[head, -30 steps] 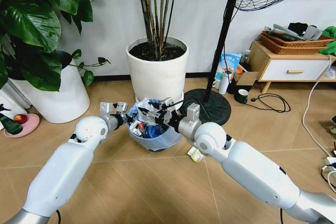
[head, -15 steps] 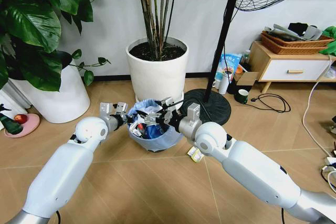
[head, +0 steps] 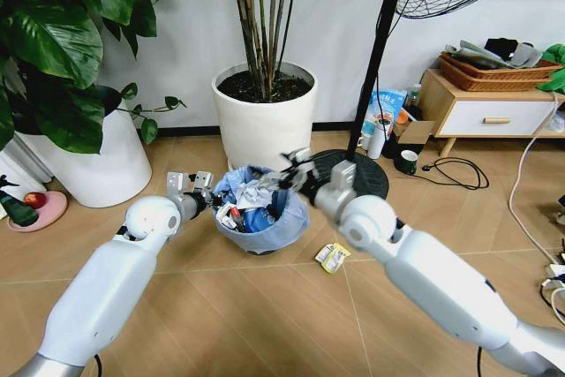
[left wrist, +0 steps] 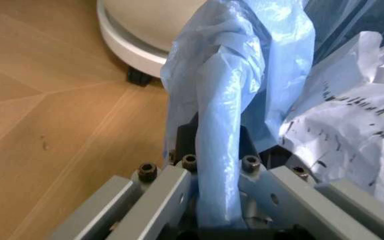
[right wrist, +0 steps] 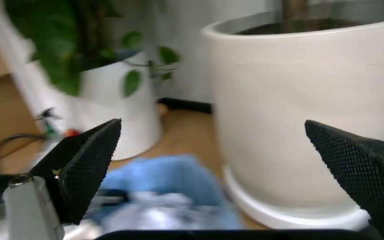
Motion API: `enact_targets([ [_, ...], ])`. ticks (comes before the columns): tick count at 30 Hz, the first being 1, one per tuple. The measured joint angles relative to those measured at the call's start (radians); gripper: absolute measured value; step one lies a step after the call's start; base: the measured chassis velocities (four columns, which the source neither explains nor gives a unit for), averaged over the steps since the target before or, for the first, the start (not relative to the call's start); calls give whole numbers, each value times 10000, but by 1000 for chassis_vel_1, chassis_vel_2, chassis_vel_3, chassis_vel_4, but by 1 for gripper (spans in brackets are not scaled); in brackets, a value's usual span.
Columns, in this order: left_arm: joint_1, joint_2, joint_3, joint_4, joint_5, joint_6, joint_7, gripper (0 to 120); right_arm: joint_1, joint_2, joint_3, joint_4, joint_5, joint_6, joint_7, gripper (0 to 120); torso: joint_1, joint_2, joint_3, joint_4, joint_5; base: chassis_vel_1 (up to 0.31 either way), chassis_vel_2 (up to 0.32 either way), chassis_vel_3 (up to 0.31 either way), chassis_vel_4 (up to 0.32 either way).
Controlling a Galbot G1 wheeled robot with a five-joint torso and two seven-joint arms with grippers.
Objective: Pick up the trash bin and place the garbage on the floor into it.
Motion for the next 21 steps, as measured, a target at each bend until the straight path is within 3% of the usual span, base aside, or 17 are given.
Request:
enact_targets([
  [6, 195, 153, -234, 8, 173, 0, 134, 0, -449, -408, 774, -319, -184, 66, 438, 100, 0, 0, 0, 0, 2, 0, 0, 0, 0],
  [10, 398, 314, -440, -109, 214, 0, 186, 0, -1212, -568, 1374, -1346, -697, 225, 411, 100, 0, 0, 0, 0, 4, 0, 0, 0, 0],
  [16, 780, 499, -641, -493, 111, 0, 125, 0, -2260, -215, 1701, -3776, -1933, 669, 66, 100, 0, 0, 0, 0, 4, 0, 0, 0, 0],
  [21, 930, 658, -713, -749, -74, 0, -14, 0, -2506, 128, 1772, -4896, -2492, 916, -332, 100, 0, 0, 0, -1, 0, 0, 0, 0, 0],
])
